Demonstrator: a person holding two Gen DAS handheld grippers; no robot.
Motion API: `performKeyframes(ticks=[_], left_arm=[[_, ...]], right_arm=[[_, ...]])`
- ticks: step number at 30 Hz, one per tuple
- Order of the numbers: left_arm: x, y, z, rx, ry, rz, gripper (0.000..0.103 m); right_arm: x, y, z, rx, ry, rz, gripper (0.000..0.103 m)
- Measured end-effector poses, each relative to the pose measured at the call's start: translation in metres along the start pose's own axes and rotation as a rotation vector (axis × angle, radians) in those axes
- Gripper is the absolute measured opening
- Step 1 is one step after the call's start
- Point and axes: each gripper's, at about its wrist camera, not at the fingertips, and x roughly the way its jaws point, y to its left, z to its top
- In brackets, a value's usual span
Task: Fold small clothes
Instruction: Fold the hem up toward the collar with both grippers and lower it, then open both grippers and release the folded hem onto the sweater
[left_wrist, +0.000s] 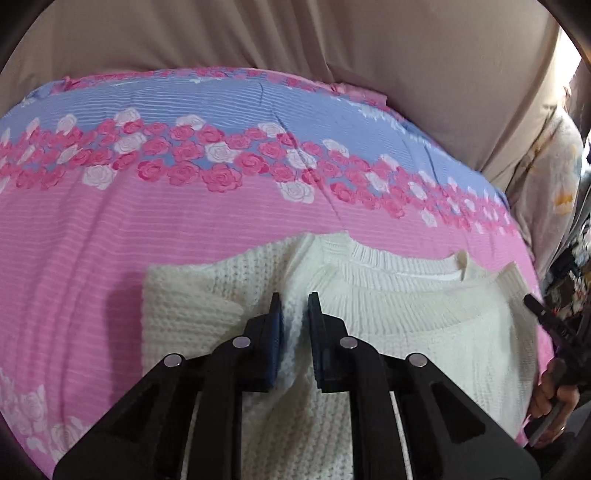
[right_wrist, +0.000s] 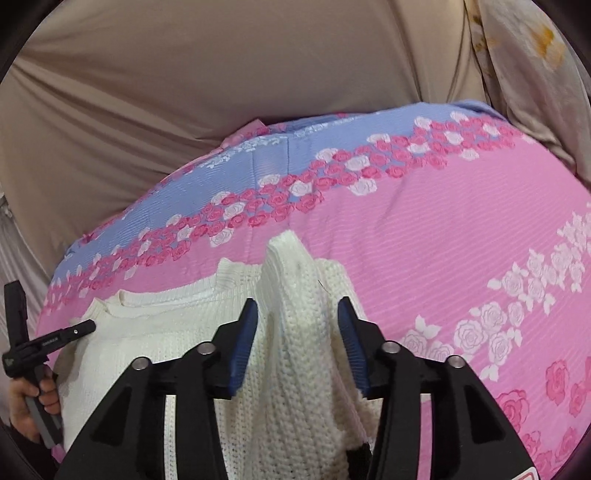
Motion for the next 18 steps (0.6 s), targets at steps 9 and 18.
performKeyframes(ticks=[9, 18], left_arm=[[-0.14, -0.023, 0.001, 0.009, -0.304, -0.068, 0.01], [-0.027, 0.024, -0.012, -0.078, -0.072, 0.136, 0.004]], right_arm=[[-0.086, 0.027, 0.017, -0.015, -0.211, 0.202, 0.012], [0.01, 0.001, 0.011, 0.084, 0.049, 0.034, 0.012]])
